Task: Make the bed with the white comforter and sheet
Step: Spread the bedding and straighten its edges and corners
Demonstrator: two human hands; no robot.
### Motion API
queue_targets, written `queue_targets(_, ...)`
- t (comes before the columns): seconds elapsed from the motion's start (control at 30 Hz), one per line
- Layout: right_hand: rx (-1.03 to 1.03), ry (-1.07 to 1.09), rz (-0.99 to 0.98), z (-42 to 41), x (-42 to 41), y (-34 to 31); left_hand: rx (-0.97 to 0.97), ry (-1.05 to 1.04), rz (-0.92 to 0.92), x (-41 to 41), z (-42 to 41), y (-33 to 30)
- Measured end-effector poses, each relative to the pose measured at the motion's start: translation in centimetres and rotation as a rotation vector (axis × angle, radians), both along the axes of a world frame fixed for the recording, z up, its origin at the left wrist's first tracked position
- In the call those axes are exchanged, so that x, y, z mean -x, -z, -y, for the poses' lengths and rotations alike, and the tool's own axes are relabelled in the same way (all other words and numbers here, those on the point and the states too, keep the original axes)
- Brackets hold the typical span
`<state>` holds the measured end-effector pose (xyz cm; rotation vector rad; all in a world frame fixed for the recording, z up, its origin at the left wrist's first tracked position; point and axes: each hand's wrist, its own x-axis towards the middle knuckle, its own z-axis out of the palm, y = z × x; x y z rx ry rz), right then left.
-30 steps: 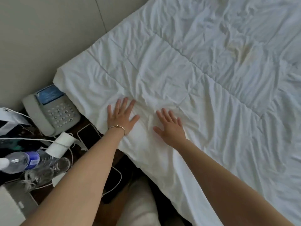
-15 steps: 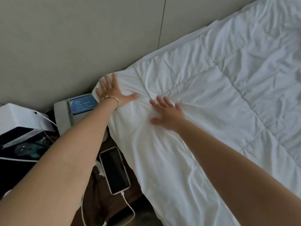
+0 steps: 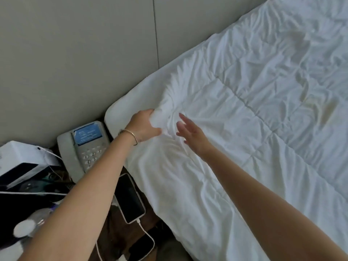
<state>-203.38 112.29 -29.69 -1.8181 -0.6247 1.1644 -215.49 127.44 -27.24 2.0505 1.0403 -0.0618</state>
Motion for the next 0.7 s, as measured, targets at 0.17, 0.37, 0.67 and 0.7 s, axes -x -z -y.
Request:
queue_targets(0.17,-0.068,0.296,0.004,9.6,-0.7,-4.7,0.216,0.362,0.124,-2.2,14.1,-3.2)
queue_targets(0.37,0.044,0.501,0.179,29.0,-3.4,-4.2,0.577,0.535,0.146,-4.2,30.5,-3.9)
queue_targets(0.67,0.041,0.606,0.143,45.1,-3.7,-2.7,-0.054,0.645,-0.148,-5.9,43.8,-0.2)
queue_targets(0.7,0.028,0.616,0.119,45.2,-3.6,-2.5,-0.07,0.622,-0.142,-5.6,44.1,0.4)
